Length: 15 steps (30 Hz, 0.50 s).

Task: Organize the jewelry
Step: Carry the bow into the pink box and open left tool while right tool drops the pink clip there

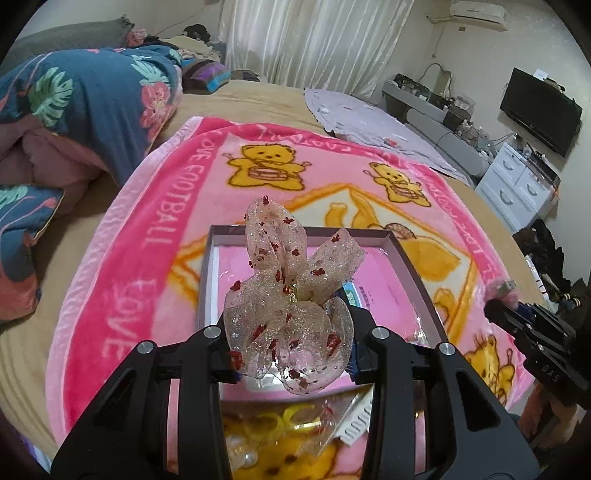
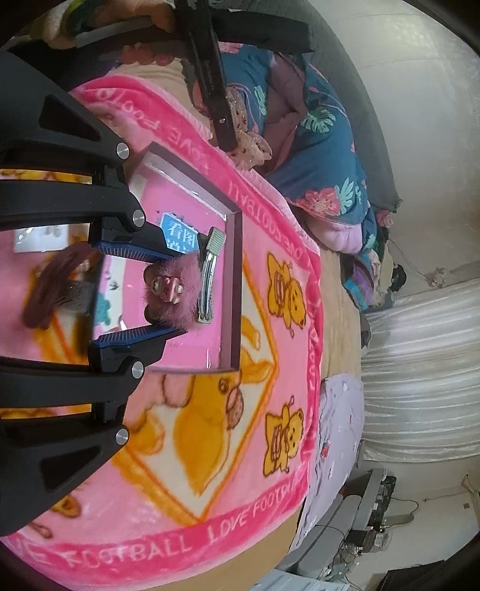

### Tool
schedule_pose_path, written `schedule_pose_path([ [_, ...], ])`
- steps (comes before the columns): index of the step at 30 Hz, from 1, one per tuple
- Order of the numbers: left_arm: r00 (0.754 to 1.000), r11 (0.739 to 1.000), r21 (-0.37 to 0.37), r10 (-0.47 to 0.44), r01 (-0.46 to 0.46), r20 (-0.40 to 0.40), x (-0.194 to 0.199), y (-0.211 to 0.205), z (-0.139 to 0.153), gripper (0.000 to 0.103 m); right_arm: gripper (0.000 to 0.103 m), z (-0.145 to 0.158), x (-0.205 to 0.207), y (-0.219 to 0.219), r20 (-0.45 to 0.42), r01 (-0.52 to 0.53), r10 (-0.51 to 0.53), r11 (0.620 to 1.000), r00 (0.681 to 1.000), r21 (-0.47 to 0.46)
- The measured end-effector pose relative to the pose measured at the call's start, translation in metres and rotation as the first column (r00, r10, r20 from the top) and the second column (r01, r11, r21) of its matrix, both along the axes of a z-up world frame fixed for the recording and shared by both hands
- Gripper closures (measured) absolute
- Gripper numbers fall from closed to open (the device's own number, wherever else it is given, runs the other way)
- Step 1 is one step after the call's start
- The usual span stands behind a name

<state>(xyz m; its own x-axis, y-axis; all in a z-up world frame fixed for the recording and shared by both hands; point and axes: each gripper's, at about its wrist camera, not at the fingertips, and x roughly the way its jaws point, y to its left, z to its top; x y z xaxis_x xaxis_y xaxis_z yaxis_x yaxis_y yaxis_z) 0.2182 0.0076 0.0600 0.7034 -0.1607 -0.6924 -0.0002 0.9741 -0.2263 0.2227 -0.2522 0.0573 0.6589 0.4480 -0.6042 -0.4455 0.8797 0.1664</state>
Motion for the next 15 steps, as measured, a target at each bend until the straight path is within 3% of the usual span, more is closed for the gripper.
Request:
schedule_pose_path([
  [6,1.0,1.0,-0.02,-0.017,0.017,-0.022,0.017,0.0,-0.023,0.073,0.072,-0.011,0.025,0.015,-0.026,0.005,-0.005,1.0,1.0,-0.009],
  [15,0.995,0.999,-0.036,-0.023,0.02,-0.098,0.032,0.004,-0.075,0.072,0.072,-0.055,0.049,0.026,-0.098,-0.001,-0.003,0.999,0.995,-0.042],
])
